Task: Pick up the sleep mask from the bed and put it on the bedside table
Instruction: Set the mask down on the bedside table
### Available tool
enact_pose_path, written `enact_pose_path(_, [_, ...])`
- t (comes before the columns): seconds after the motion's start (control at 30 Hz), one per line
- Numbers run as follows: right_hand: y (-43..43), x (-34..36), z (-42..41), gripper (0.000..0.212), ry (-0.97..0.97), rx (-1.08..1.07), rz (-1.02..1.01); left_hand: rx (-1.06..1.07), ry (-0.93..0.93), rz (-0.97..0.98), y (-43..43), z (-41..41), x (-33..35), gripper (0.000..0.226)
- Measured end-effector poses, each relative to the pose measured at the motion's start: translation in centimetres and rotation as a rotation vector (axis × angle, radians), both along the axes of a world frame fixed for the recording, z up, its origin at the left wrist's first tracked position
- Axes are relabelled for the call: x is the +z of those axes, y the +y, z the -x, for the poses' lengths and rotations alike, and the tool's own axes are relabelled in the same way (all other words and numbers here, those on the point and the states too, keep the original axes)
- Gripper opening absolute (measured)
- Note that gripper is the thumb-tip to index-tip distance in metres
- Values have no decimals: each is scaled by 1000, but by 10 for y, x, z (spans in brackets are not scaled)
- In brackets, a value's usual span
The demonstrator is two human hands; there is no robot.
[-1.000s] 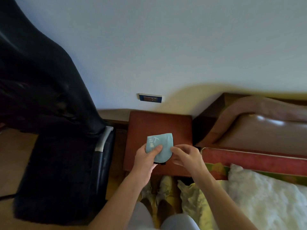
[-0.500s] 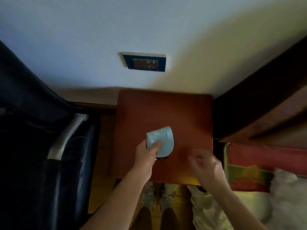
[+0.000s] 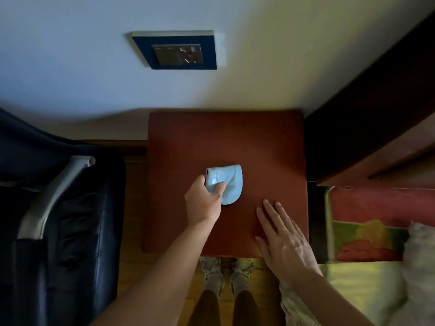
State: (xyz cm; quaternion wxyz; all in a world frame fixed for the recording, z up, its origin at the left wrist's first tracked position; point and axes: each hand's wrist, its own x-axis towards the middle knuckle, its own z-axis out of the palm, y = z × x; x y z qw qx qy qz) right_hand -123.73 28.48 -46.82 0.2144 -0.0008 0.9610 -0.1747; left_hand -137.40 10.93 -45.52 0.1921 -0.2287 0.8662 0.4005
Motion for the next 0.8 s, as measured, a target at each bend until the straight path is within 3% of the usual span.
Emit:
enact_pose_path(0.13, [3,2,-1,68,-68,56,-25,-203,173,232,-3,-12,8,52])
enact_pose_path(0.23, [4,4,2,70,-112,81,-31,-559,326,413,-15,-35,13,55])
enact_pose_path(0.37, [3,5,3,72,-142,108,-35,-1018,234,476,-28,-64,10,67])
enact_pose_path(0.8, [3,-1,0,77,-166,171,-123,-1108,144,559,-12,-55,1,73])
